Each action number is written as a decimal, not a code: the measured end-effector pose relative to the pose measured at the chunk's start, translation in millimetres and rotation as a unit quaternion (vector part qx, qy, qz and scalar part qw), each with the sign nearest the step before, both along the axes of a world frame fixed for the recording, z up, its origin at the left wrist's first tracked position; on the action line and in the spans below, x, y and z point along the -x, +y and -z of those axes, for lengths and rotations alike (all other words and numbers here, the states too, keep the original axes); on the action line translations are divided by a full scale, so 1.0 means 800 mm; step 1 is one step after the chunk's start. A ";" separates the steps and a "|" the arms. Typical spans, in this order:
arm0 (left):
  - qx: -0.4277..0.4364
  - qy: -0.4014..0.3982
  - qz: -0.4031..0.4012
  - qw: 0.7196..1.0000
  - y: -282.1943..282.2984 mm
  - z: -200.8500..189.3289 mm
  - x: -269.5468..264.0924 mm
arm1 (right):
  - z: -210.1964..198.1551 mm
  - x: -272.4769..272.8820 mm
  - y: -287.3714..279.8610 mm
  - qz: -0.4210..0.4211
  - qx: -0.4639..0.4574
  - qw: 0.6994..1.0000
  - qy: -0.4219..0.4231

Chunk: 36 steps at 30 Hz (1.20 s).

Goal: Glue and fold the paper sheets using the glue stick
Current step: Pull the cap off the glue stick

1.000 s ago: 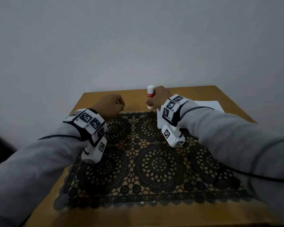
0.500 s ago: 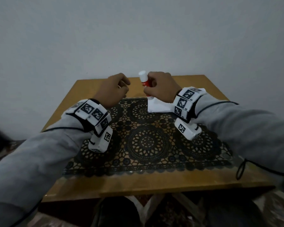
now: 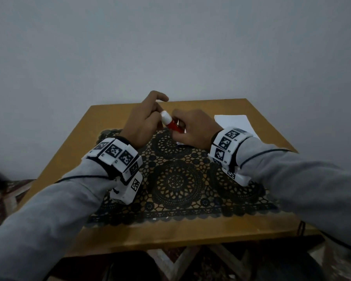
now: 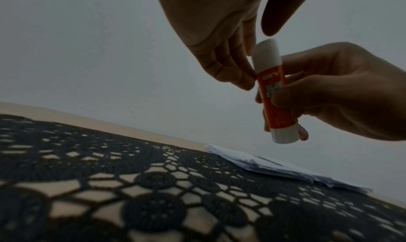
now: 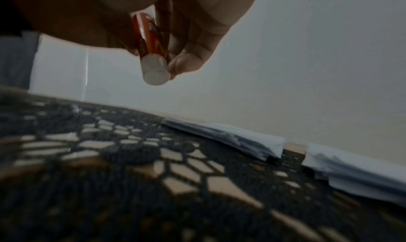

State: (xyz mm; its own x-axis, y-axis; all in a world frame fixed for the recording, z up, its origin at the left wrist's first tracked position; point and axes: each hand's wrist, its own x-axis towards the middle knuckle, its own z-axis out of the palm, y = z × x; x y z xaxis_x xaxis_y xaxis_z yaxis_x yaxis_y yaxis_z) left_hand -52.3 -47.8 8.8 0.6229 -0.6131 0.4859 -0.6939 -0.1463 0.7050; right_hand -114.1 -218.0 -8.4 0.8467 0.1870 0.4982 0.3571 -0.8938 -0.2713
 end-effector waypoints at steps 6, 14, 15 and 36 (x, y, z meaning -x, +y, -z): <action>-0.030 -0.075 -0.055 0.995 -0.008 0.013 -0.015 | 0.005 -0.010 -0.001 0.039 -0.070 0.993 0.083; -0.179 -0.107 -0.132 0.969 -0.015 0.025 -0.035 | 0.005 -0.010 -0.006 0.034 -0.058 0.989 0.133; -0.194 -0.100 -0.135 0.966 -0.016 0.025 -0.035 | 0.006 -0.010 -0.007 0.032 -0.057 0.989 0.136; -0.085 -0.121 -0.138 0.979 -0.019 0.022 -0.030 | 0.004 -0.007 -0.017 0.013 -0.082 0.992 0.099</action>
